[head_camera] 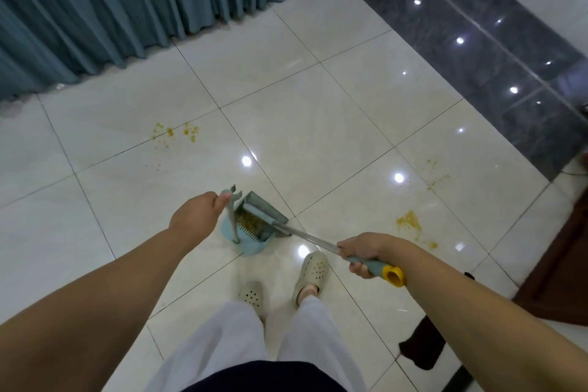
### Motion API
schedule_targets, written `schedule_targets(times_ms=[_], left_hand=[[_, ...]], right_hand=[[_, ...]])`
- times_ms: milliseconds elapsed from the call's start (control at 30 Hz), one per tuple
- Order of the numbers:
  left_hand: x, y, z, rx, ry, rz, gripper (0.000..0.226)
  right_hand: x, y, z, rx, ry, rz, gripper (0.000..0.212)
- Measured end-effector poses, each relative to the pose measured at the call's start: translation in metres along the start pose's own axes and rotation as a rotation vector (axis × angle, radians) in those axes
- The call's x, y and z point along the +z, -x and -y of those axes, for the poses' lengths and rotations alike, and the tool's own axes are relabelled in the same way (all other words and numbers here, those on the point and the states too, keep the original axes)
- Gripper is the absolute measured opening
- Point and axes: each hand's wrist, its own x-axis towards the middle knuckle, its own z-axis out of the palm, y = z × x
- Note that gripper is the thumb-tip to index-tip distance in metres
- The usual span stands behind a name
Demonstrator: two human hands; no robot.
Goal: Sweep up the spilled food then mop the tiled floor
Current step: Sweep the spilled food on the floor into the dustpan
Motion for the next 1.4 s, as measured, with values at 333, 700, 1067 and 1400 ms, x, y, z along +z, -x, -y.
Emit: schedule_targets(times_ms=[333, 700, 1067, 1400], left_hand=[[-0.005, 0.022, 0.014, -0.028, -0.058, -0.028, 0.064], [-0.005, 0.041, 0.047, -0.077, -0.034, -0.012, 0.065], [-0.006, 0.040, 0.040, -0.122, 0.041, 0.010, 0.051], [0.008, 0.063, 0.012, -0.263, 0.102, 0.075, 0.048]], right_hand=[[-0.002, -0.009, 0.009, -0.029, -0.238, -0.147, 0.013], [-0.008, -0.035, 0.035, -0.129, -0.483, -0.217, 0.015], [0.017, -0.042, 0.010, 0.043, -0.238, -0.037, 0.012], [-0.003, -0.004, -0.006, 0.022, -0.100, 0.093, 0.012]])
